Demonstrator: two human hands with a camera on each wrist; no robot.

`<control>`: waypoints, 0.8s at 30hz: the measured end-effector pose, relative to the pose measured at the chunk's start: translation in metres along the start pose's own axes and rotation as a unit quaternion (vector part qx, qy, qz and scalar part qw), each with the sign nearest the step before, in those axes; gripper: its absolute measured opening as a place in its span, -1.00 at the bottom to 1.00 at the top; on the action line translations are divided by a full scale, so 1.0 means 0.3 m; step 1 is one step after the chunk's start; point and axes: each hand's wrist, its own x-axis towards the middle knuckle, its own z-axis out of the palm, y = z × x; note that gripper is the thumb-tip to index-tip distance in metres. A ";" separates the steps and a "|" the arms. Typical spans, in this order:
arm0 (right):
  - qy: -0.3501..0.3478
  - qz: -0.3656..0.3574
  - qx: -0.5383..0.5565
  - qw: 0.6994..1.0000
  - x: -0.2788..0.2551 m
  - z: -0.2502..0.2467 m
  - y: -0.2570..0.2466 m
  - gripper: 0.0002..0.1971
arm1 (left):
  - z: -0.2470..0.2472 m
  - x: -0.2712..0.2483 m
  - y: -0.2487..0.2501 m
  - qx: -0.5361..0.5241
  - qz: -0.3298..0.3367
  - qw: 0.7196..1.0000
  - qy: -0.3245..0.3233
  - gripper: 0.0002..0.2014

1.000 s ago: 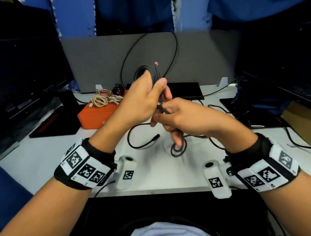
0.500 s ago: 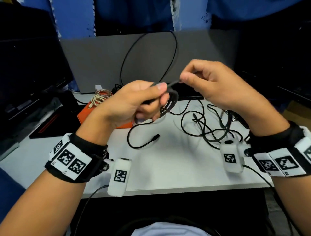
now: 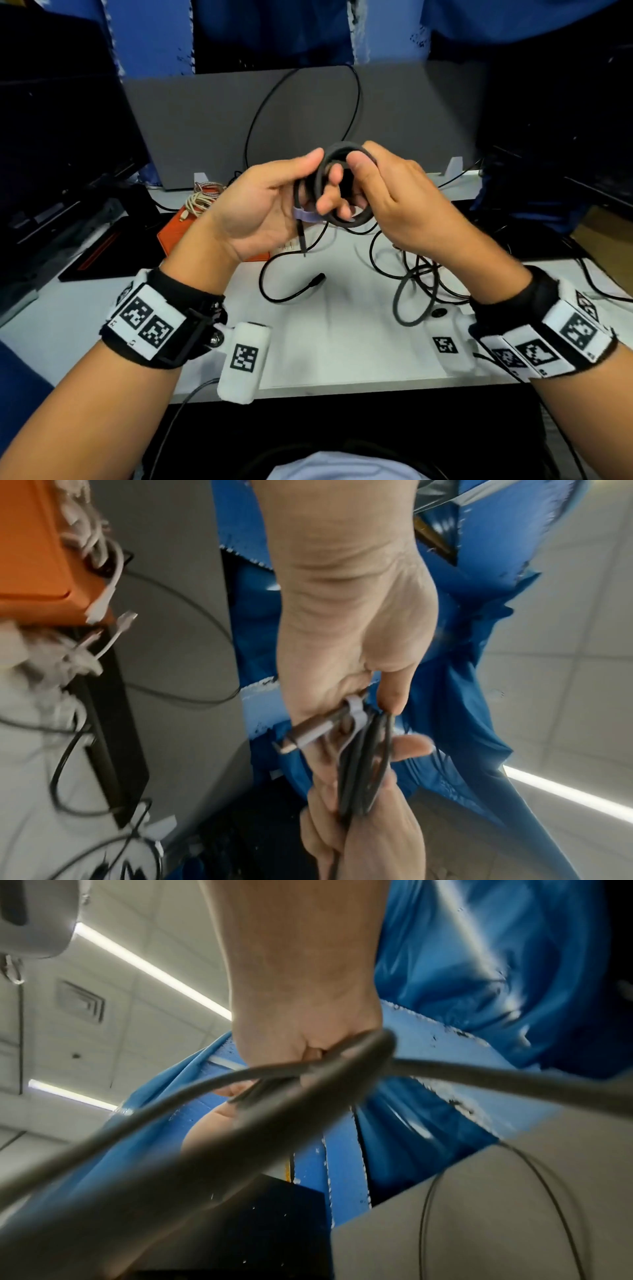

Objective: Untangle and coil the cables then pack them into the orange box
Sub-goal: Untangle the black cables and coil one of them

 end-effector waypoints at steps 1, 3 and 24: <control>-0.022 0.005 -0.049 0.999 -0.002 -0.009 -0.006 -0.66 | -0.003 -0.005 0.008 0.047 -0.005 0.999 0.024 -0.59; -0.050 0.010 -0.120 0.991 -0.004 -0.017 -0.012 -0.68 | 0.004 -0.011 0.010 0.102 -0.005 0.993 0.054 -0.61; -0.036 -0.019 0.192 0.981 0.007 -0.026 -0.033 -0.66 | 0.086 0.004 -0.006 -0.010 -0.001 0.999 0.043 -0.51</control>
